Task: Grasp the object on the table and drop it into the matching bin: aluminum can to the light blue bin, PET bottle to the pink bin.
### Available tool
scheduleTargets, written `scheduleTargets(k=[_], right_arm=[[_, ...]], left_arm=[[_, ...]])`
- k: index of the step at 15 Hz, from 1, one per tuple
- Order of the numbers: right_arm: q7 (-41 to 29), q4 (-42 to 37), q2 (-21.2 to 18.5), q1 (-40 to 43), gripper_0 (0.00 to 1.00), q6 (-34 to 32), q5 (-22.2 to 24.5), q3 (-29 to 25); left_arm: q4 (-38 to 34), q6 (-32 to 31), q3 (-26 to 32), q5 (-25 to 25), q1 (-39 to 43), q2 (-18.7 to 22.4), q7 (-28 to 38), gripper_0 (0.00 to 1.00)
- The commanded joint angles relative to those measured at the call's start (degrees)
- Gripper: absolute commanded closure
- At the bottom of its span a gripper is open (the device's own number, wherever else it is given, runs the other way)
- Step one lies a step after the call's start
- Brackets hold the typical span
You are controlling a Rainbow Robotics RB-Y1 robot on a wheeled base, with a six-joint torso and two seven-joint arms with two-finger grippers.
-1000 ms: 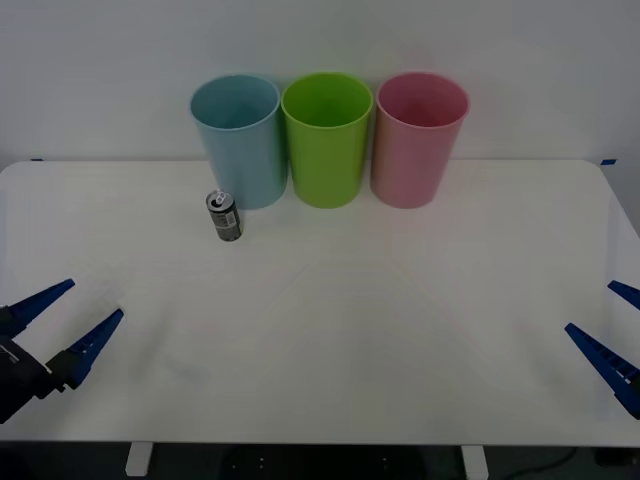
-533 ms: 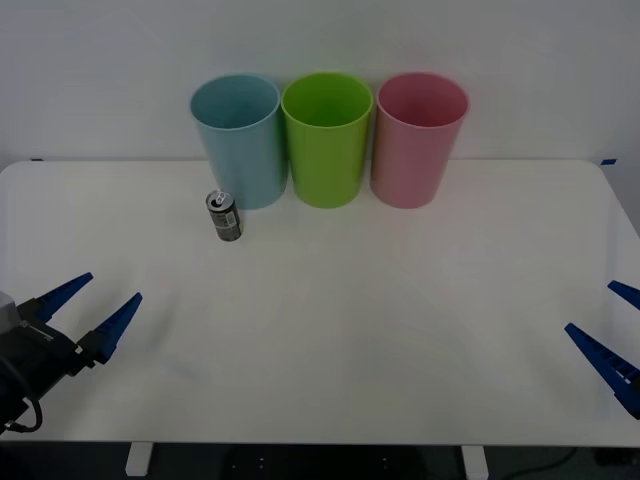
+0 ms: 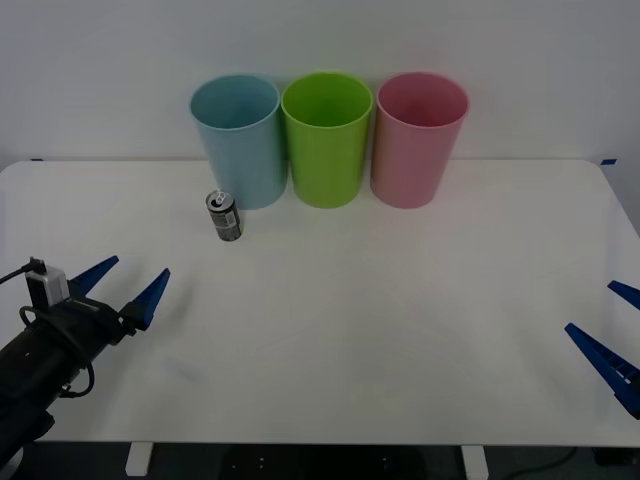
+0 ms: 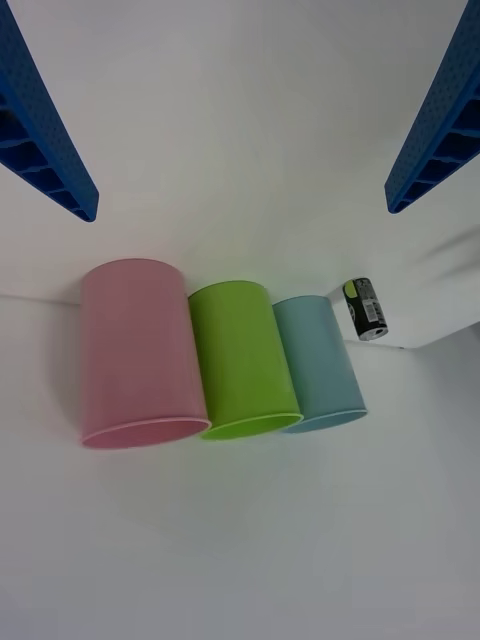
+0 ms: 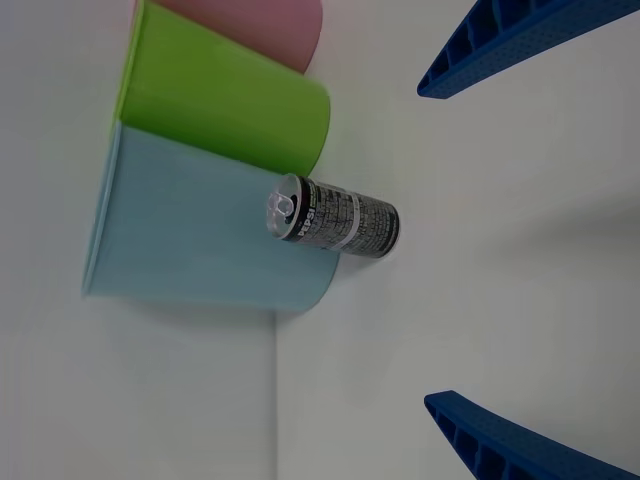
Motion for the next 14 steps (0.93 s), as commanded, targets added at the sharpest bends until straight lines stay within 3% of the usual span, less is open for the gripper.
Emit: scheduleTargets(k=[1, 7, 14], right_arm=[[0.0, 0.0, 0.0, 0.0, 0.00, 0.0, 0.0, 0.0], [0.0, 0.0, 0.0, 0.0, 0.00, 0.0, 0.0, 0.0], [0.0, 0.0, 0.0, 0.0, 0.00, 0.0, 0.0, 0.0]], left_arm=[[0.0, 2.5, 0.0, -3.3, -1.3, -3.2, 0.0, 0.00], [1.9, 13.8, -5.0, -6.5, -5.1, -5.1, 0.0, 0.00], [15.1, 15.8, -8.8, -5.6, -16.8, -5.2, -1.0, 0.00]])
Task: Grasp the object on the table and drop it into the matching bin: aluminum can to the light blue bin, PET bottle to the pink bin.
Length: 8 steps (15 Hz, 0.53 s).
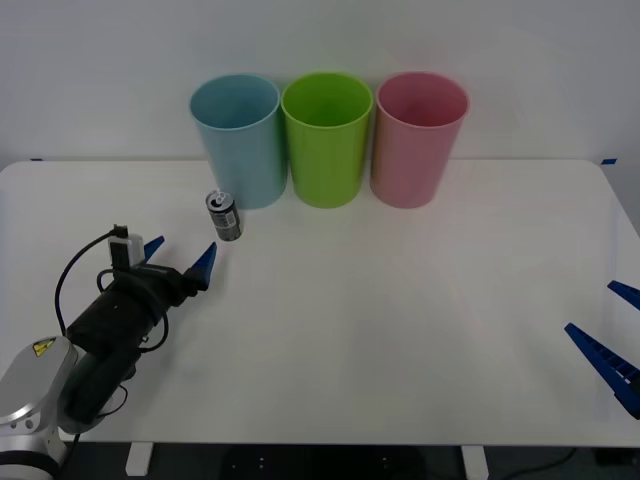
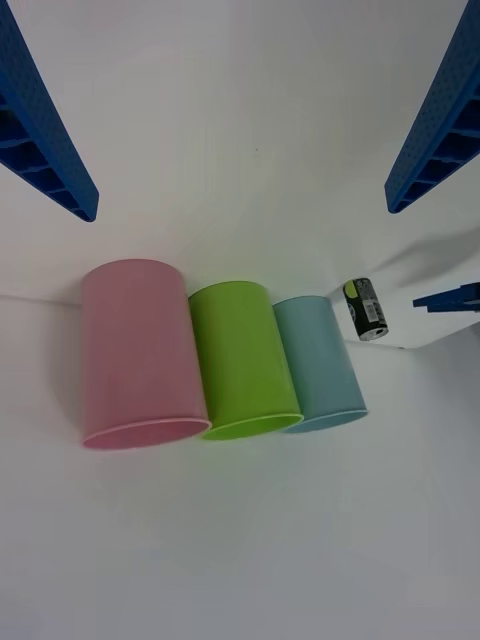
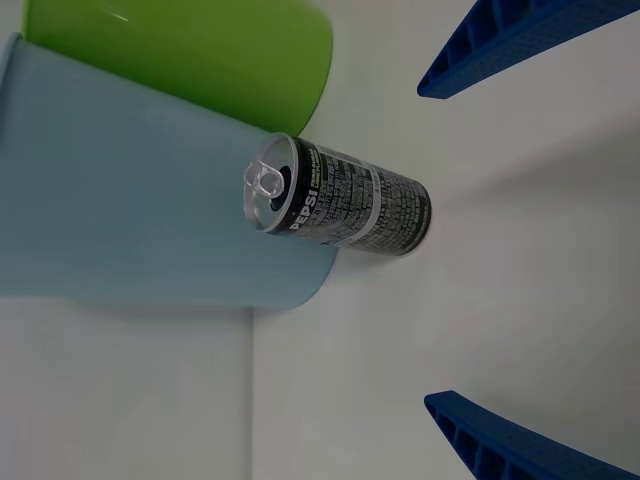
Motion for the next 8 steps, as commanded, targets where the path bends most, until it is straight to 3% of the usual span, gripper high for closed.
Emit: scheduleTargets(k=[1, 8], right_arm=[[0.0, 0.0, 0.0, 0.0, 0.00, 0.0, 0.0, 0.0], [0.0, 0.0, 0.0, 0.0, 0.00, 0.0, 0.0, 0.0]], left_arm=[[3.9, 1.3, -1.6, 0.5, -4.1, -0.3, -0.4, 0.00], [4.9, 8.2, -1.6, -2.4, -6.4, -4.1, -1.6, 0.00]])
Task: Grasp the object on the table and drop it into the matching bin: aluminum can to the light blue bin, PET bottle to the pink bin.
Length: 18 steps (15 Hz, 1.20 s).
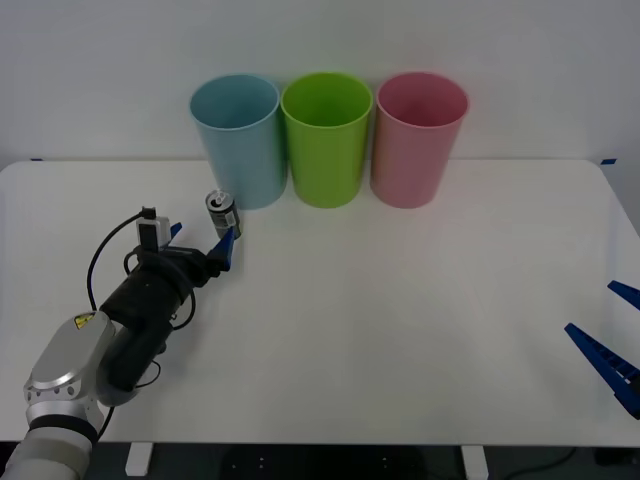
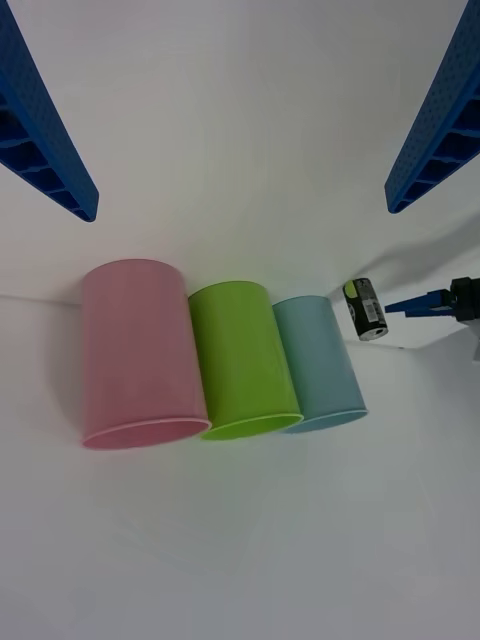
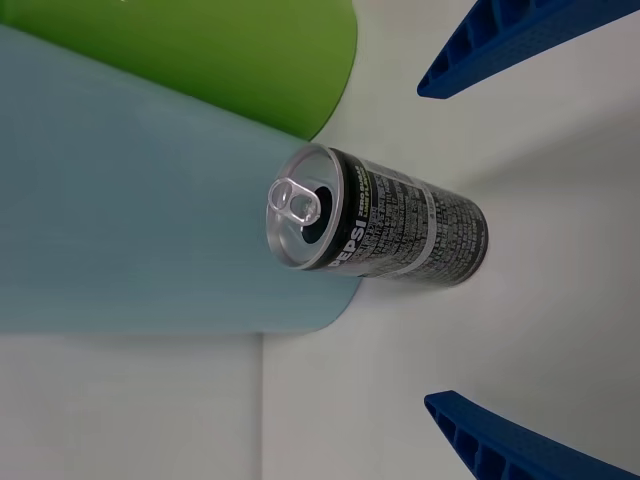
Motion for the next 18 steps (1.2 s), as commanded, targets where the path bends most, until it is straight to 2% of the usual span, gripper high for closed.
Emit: scheduleTargets(k=[1, 12, 18], right_arm=[[0.0, 0.0, 0.0, 0.0, 0.00, 0.0, 0.0, 0.0], [0.0, 0.0, 0.0, 0.0, 0.00, 0.0, 0.0, 0.0], [0.0, 0.0, 0.0, 0.0, 0.00, 0.0, 0.0, 0.0]], left_arm=[[0.1, 1.9, 0.0, -1.2, -0.5, -1.0, -0.3, 0.00], [17.7, 4.5, -0.3, -3.5, -15.0, -1.0, -2.0, 0.00], [18.4, 6.5, -0.1, -4.1, -15.7, -1.0, -2.2, 0.00]])
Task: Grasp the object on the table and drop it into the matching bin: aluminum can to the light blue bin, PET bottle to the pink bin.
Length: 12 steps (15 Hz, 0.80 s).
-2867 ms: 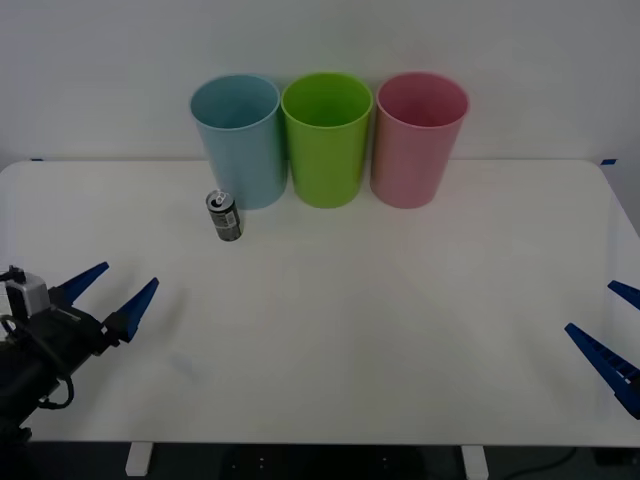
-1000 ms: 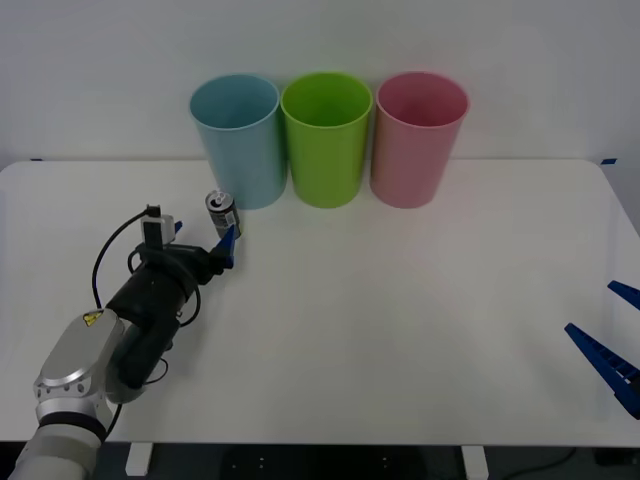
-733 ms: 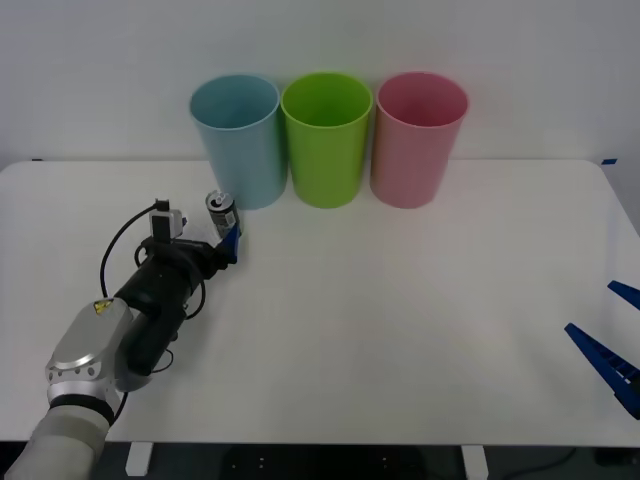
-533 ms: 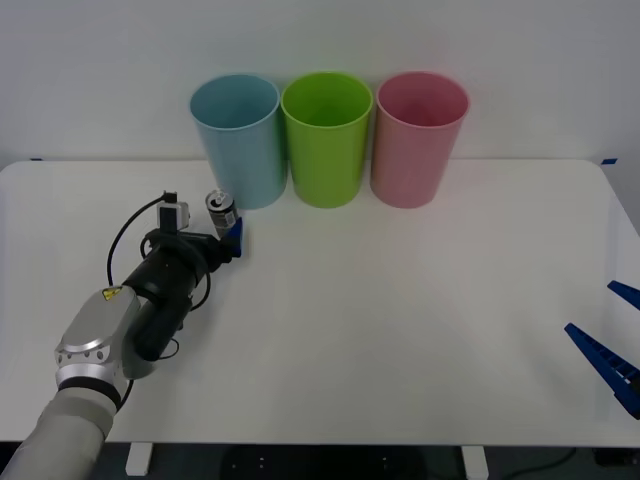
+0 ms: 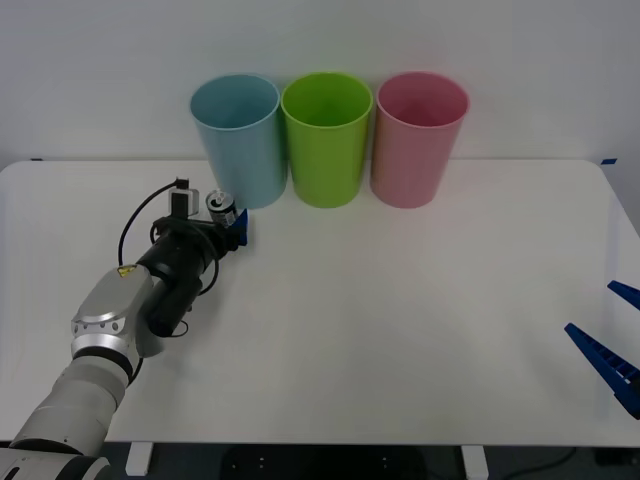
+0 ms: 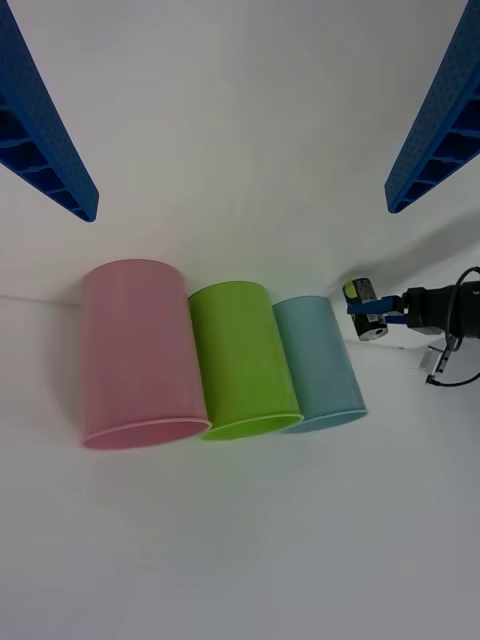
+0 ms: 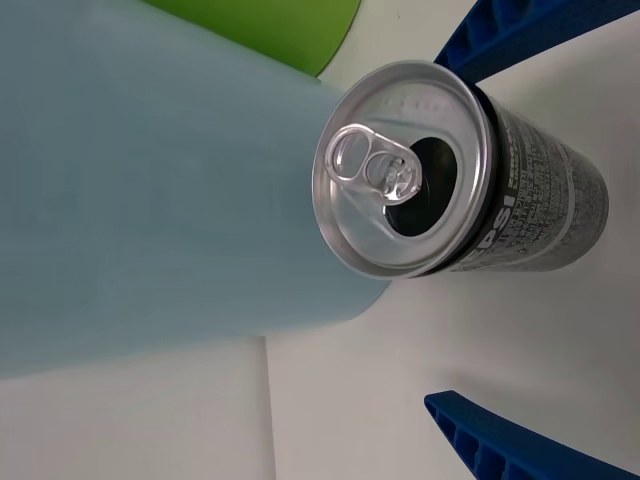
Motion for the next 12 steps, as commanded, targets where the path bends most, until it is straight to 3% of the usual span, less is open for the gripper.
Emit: scheduleTargets(k=[1, 7, 8, 9, 10, 12], right_arm=[[0.0, 0.0, 0.0, 0.0, 0.00, 0.0, 0.0, 0.0], [0.0, 0.0, 0.0, 0.0, 0.00, 0.0, 0.0, 0.0], [0.0, 0.0, 0.0, 0.0, 0.00, 0.0, 0.0, 0.0], [0.0, 0.0, 0.0, 0.0, 0.00, 0.0, 0.0, 0.0], [0.0, 0.0, 0.0, 0.0, 0.00, 0.0, 0.0, 0.0], [0.0, 0.0, 0.0, 0.0, 0.00, 0.0, 0.0, 0.0]], left_arm=[[0.0, 0.6, 0.0, -0.4, 0.0, 0.0, 0.0, 0.00], [0.0, 1.5, -0.2, -0.7, -0.3, -0.7, -0.1, 0.00], [0.1, 1.9, -0.1, -0.7, -0.4, -0.8, -0.1, 0.22], [0.0, 2.2, -0.2, -0.7, -0.3, -0.8, -0.1, 0.89], [0.1, 2.4, -0.2, -0.8, -0.4, -0.8, -0.2, 1.00], [0.0, 2.5, -0.2, -0.8, -0.4, -0.8, -0.4, 1.00]])
